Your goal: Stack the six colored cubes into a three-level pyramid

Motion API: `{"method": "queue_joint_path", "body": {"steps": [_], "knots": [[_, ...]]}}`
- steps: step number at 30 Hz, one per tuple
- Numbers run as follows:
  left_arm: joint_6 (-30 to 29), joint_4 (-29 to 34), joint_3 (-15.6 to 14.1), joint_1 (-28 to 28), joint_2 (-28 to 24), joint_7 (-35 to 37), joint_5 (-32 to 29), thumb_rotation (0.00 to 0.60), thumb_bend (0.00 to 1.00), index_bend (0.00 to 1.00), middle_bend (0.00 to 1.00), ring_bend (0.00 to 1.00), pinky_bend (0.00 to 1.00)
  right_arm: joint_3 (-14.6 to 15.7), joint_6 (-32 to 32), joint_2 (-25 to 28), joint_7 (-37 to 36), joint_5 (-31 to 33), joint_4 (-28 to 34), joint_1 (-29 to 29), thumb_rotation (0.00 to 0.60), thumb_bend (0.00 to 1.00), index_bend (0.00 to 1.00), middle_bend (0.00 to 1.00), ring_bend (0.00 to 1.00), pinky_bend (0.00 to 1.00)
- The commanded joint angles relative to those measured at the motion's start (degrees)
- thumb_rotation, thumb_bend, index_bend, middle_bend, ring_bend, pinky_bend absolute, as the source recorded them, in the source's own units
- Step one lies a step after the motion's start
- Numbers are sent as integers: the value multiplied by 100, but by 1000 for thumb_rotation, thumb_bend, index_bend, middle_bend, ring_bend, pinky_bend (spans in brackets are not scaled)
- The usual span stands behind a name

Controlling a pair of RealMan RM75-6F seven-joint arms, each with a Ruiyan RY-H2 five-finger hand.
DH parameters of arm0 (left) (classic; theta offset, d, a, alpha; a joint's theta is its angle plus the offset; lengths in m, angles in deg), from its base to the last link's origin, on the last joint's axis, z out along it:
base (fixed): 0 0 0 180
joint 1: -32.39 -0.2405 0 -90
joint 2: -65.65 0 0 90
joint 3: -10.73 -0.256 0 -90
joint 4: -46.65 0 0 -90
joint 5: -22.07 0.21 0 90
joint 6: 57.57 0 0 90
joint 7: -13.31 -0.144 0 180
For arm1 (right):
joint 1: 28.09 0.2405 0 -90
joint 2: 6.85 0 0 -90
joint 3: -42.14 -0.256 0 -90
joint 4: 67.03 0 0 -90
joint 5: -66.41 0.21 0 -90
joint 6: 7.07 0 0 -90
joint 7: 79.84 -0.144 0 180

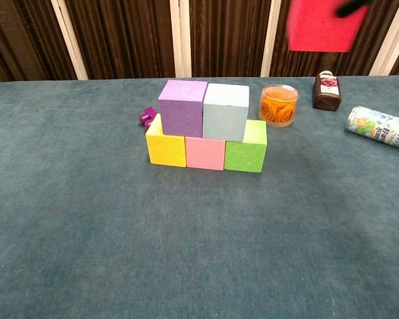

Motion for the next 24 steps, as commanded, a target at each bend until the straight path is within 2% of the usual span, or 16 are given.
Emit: {"method": "queue_joint_path", "body": {"steps": [1, 6, 14, 18, 24], "knots": [[-12, -61, 40, 20, 33, 70, -20, 600, 272, 100, 35, 0, 0, -187, -463, -566, 525, 1234, -588, 1128, 600, 185, 415, 408, 203, 0], [114, -109, 38, 35, -9, 26, -129, 600, 271, 99, 37, 0, 0, -46, -10, -1232, 1116, 2301, -1013, 2043, 600, 186, 415, 408, 203, 0], [283, -163, 21, 112, -30, 85, -133, 600, 271, 99, 36, 0, 0, -141, 523, -1814, 1498, 3170, -1377, 2714, 600, 186, 415, 408, 203, 0], [289, -216, -3, 151, -32, 234, -1, 600, 271, 99, 36, 0, 0, -203, 673, -1938, 1645, 3464, -1464, 2852, 600, 186, 415, 408, 203, 0], [45, -408, -20, 118, -3, 906, 339, 600, 271, 97, 25, 0, 0, -200, 702, -2001, 1816, 3657, -1574, 2860, 600, 186, 415, 408, 202, 0]]}}
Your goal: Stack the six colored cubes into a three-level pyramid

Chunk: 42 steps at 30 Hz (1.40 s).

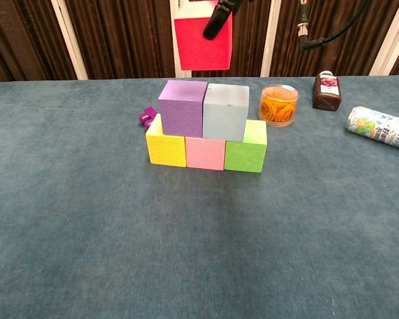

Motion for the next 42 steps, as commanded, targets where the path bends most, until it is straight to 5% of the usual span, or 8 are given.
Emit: {"method": "queue_joint_path", "body": {"steps": [1, 42], "knots": [[-165, -127, -7, -30, 4, 341, 175, 600, 271, 96, 23, 0, 0, -2, -13, -39, 50, 59, -52, -10, 600, 186, 415, 408, 202, 0], [-333, -101, 103, -93, 43, 603, 52, 600, 271, 84, 12, 0, 0, -236, -110, -688, 134, -96, -487, -272, 600, 186, 415, 407, 203, 0]]}}
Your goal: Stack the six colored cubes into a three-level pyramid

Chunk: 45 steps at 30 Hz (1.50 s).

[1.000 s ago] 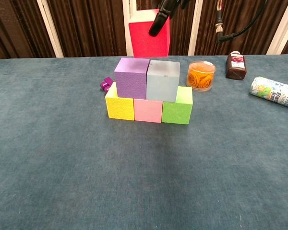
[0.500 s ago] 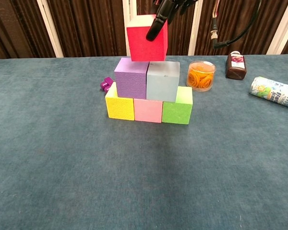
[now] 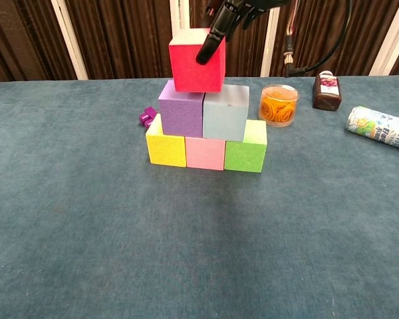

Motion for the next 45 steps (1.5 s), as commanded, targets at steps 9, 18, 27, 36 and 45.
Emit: {"method": "queue_joint_path", "body": {"steps": [9, 18, 27, 36, 45], "knots": [[-8, 25, 8, -9, -1, -18, -22, 600, 270, 84, 12, 0, 0, -37, -127, -71, -173, -270, -33, -133, 600, 185, 415, 407, 203, 0], [-19, 33, 23, -14, 3, -40, -46, 600, 270, 84, 13, 0, 0, -4, -273, -110, -272, -417, -114, -235, 600, 186, 415, 407, 203, 0], [-51, 41, 27, -20, 24, -85, -44, 600, 270, 84, 12, 0, 0, 26, -396, -75, -355, -485, -151, -330, 600, 186, 415, 394, 203, 0], [-60, 32, 24, -13, 56, -153, -40, 600, 271, 84, 12, 0, 0, 90, -523, -29, -393, -521, -194, -392, 600, 185, 415, 390, 203, 0], [-73, 32, 30, -13, 74, -185, -44, 600, 270, 84, 12, 0, 0, 117, -570, -25, -459, -579, -182, -418, 600, 186, 415, 390, 203, 0]]}}
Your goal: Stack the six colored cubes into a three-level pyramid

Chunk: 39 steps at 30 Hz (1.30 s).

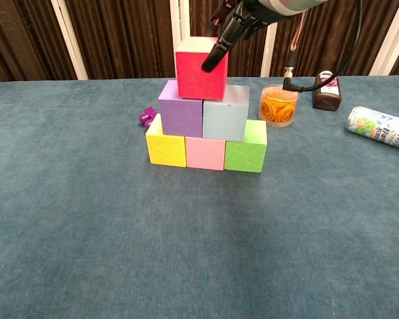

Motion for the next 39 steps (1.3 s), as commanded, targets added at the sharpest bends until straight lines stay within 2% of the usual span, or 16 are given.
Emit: {"method": "queue_joint_path", "body": {"steps": [1, 17, 39], "knots": [[-8, 2, 0, -3, 2, -3, 3, 600, 270, 84, 12, 0, 0, 2, -5, 2, -11, -12, 7, 0, 600, 186, 415, 390, 203, 0], [-18, 1, 11, -4, 21, -41, -11, 600, 270, 84, 13, 0, 0, 58, -60, -11, -82, -42, -31, 8, 600, 186, 415, 360, 200, 0], [-22, 11, 33, -5, 45, -114, -54, 600, 270, 84, 12, 0, 0, 169, -153, 65, -40, -28, 7, 59, 600, 185, 256, 233, 138, 0]]}}
